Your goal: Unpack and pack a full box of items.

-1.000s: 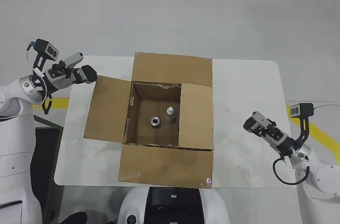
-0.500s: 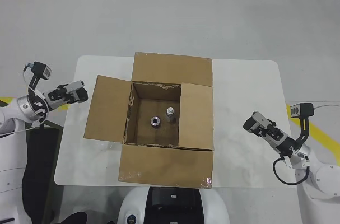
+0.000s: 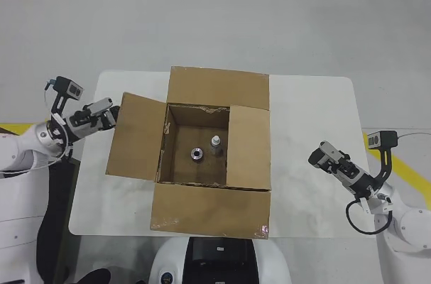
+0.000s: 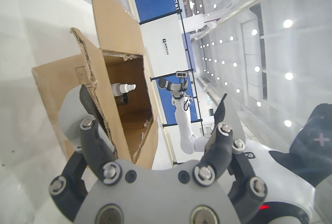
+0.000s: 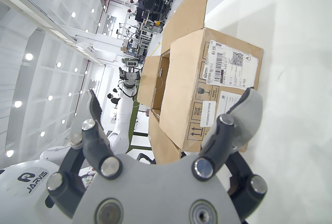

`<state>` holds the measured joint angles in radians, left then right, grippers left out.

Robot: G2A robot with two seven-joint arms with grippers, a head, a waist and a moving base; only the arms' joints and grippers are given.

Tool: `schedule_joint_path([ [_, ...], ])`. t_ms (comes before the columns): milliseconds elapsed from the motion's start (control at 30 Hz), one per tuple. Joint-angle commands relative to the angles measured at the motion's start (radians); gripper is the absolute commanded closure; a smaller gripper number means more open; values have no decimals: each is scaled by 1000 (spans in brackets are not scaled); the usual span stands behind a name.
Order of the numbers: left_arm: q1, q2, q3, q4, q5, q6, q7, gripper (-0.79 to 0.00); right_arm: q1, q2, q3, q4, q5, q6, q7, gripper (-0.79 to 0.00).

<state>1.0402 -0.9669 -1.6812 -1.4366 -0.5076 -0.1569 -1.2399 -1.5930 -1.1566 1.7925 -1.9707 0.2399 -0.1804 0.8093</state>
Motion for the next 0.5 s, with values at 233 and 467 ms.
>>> schedule_joint_path([
  [233, -81, -20, 139, -42, -128, 13, 4, -785, 0, 0, 0, 0, 0, 0, 0, -785],
  [467, -130, -42, 291, -12, -127, -16, 16, -785, 0, 0, 0, 0, 0, 0, 0, -785],
])
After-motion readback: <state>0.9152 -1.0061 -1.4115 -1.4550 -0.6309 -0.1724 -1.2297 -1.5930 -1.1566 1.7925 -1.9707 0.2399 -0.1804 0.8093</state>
